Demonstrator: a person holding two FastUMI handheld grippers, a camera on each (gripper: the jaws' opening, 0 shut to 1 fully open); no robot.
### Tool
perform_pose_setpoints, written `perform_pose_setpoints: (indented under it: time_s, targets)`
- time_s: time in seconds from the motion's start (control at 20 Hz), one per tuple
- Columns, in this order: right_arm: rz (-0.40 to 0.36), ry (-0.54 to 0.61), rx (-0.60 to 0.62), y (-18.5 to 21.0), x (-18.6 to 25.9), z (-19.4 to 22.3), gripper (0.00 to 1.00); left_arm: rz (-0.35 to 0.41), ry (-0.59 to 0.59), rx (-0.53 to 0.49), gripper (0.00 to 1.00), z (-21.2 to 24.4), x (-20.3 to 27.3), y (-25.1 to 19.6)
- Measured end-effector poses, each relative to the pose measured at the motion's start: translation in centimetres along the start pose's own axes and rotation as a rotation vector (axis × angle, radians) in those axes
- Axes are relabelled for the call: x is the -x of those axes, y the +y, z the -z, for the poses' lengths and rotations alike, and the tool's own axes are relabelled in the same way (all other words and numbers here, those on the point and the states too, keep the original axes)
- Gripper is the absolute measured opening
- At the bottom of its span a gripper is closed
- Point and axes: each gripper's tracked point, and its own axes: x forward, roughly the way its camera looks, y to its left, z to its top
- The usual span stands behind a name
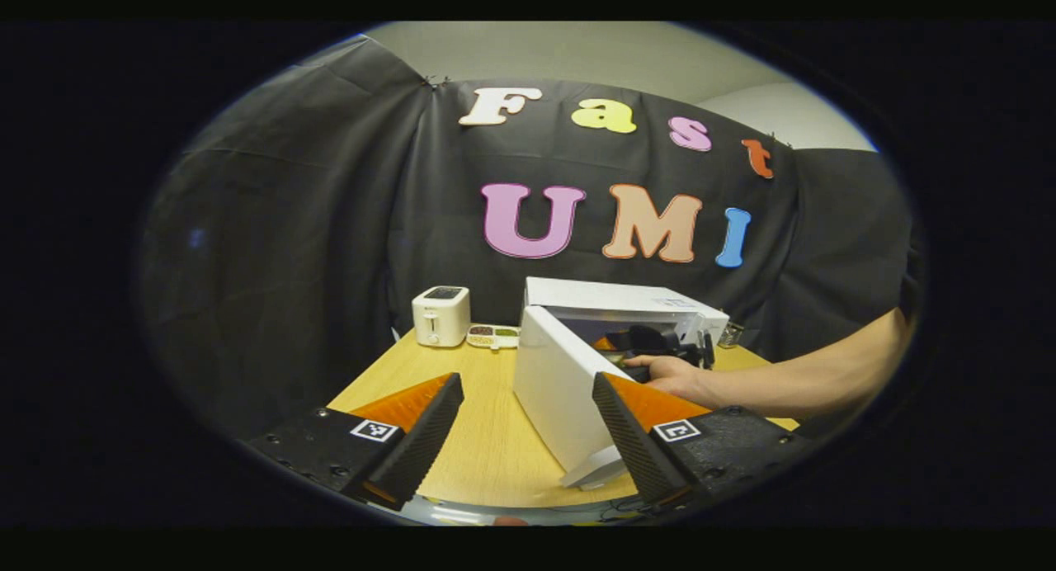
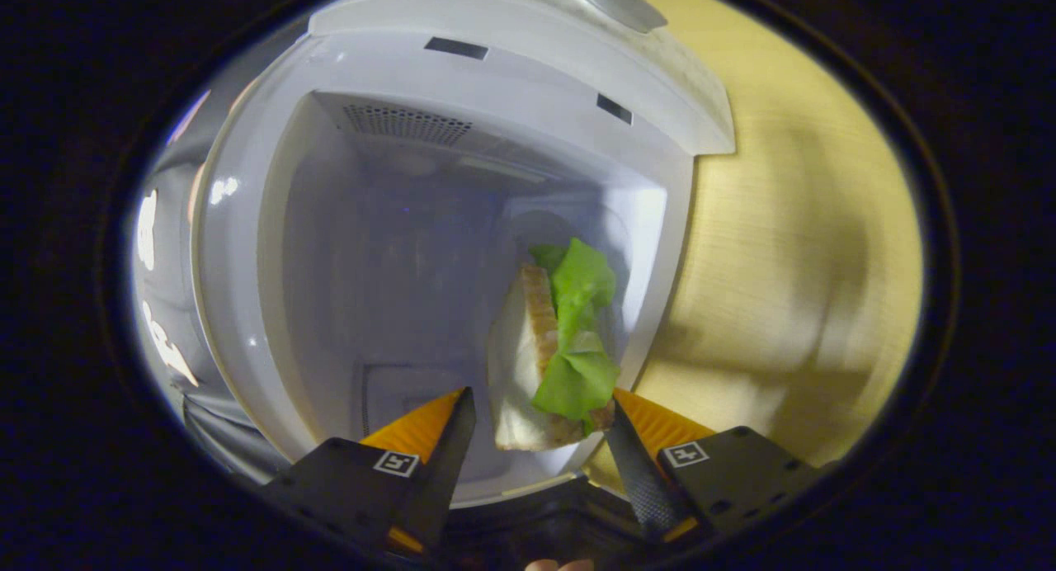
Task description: Open the microwave oven with the left hand, put the food in, and close the microwave oven.
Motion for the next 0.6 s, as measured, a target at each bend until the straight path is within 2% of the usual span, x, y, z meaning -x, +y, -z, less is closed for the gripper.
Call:
perform_pose_setpoints:
  time_s: [0.1,0.15,0.6]
  targets:
    - [0.027,0.012,0.022,-0.8,0.3,0.0,0.80,0.002,-0.003,-0.001,0.96,-0.1,0.0,0.0]
    - [0.034,0.013,0.035,-1.0,0.5,-0.1,0.91,0.002,-0.003,-0.002,0.96,-0.1,-0.1,0.0]
    - [0.045,0.045,0.056,-1.1,2.3,0.4,0.91,0.016,-0.006,-0.010,0.96,-0.1,0.3,-0.7]
